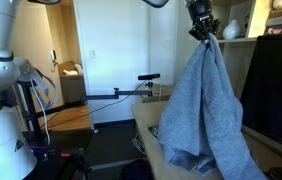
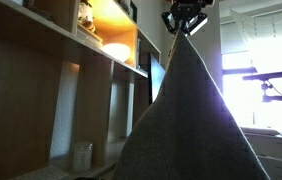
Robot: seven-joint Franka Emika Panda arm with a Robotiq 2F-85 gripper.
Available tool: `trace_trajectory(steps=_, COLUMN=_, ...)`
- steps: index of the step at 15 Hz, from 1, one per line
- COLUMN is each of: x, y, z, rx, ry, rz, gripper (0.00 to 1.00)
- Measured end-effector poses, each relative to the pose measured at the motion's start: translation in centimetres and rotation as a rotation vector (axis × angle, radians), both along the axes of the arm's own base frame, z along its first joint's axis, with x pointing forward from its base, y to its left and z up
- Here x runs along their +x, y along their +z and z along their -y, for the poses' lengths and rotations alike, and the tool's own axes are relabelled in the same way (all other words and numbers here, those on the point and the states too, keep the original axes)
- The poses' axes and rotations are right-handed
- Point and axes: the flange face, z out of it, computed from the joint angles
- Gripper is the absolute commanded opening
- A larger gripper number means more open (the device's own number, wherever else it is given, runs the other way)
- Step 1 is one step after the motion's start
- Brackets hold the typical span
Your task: Hang the sweater on the computer
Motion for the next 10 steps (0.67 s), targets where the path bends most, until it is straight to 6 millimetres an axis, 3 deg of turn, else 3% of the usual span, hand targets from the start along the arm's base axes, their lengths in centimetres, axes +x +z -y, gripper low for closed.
trace_trajectory(steps=10, x=0.52, y=-0.55, z=0.49, rx=-0.006, ry=-0.011, rz=-0.004, gripper=0.03)
